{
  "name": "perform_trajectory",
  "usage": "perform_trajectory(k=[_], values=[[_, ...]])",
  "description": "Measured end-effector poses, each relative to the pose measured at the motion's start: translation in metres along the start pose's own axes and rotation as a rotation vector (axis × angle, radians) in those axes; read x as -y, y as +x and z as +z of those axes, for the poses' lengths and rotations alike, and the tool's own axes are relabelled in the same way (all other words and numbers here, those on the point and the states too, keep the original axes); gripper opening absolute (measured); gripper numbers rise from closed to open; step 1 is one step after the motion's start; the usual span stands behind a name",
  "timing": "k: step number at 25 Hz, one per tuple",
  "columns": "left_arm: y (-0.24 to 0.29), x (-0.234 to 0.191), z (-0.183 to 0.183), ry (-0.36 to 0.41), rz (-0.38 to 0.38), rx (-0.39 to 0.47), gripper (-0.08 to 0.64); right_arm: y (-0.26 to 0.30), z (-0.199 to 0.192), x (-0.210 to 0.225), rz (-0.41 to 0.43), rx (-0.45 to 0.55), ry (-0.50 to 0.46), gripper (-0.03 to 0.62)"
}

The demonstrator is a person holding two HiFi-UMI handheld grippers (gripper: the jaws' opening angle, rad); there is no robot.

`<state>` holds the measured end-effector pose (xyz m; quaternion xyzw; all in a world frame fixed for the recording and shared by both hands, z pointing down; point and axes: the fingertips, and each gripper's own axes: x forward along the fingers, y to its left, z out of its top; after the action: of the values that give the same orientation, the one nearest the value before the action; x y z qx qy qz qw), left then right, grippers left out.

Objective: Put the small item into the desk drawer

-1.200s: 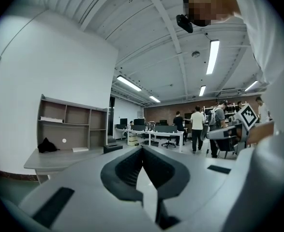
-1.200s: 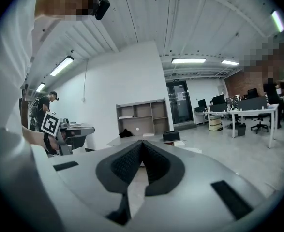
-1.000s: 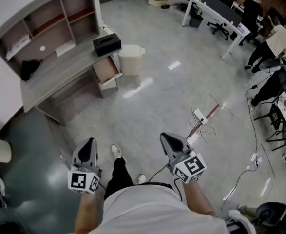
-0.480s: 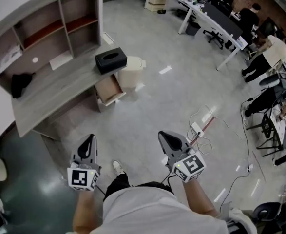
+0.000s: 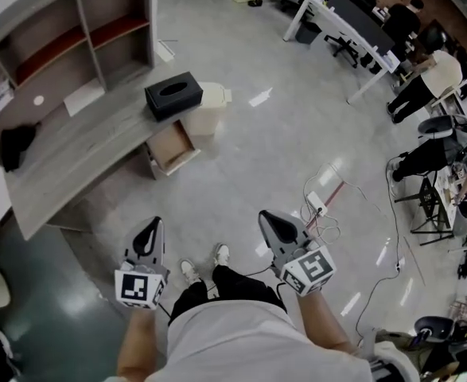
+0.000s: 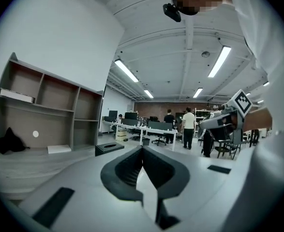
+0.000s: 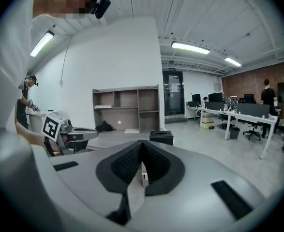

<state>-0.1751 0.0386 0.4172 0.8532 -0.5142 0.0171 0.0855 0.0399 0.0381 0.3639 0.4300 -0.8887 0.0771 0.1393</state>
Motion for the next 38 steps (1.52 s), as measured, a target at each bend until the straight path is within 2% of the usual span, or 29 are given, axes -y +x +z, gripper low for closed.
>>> perform_trajectory(k=[4,8,11,15,18,22,24,29,33,37,38], values=[[0.030,0.003,0.003,0.024,-0.016,-0.010,0.018,0.022,-0.001,0.028,0.004,0.015,0.022,0.021],[0.054,0.001,0.017,0.026,0.033,0.010,0.018,0.044,0.012,0.051,0.054,0.039,0.014,0.021],[0.073,0.007,0.028,0.057,0.037,0.005,0.018,0.056,0.030,0.074,0.071,0.074,0.005,0.021],[0.100,-0.004,0.028,0.075,0.099,-0.004,0.018,0.076,0.027,0.095,0.103,0.058,0.018,0.021],[0.122,-0.011,0.007,0.042,0.109,-0.057,0.018,0.090,0.015,0.107,0.127,0.036,0.031,0.021],[0.160,-0.009,-0.028,0.016,0.062,-0.142,0.020,0.115,-0.008,0.120,0.153,0.007,0.063,0.023],[0.177,-0.014,-0.037,0.042,0.070,-0.167,0.020,0.127,-0.015,0.122,0.173,-0.002,0.074,0.021],[0.202,-0.038,-0.046,0.156,0.153,-0.191,0.020,0.152,-0.023,0.128,0.211,-0.016,0.087,0.021],[0.223,-0.046,-0.064,0.185,0.156,-0.247,0.020,0.157,-0.024,0.144,0.211,-0.023,0.105,0.021],[0.247,-0.053,-0.107,0.198,0.129,-0.330,0.027,0.168,-0.049,0.155,0.211,-0.054,0.124,0.021],[0.254,-0.054,-0.119,0.195,0.114,-0.349,0.046,0.171,-0.056,0.158,0.210,-0.061,0.129,0.021]])
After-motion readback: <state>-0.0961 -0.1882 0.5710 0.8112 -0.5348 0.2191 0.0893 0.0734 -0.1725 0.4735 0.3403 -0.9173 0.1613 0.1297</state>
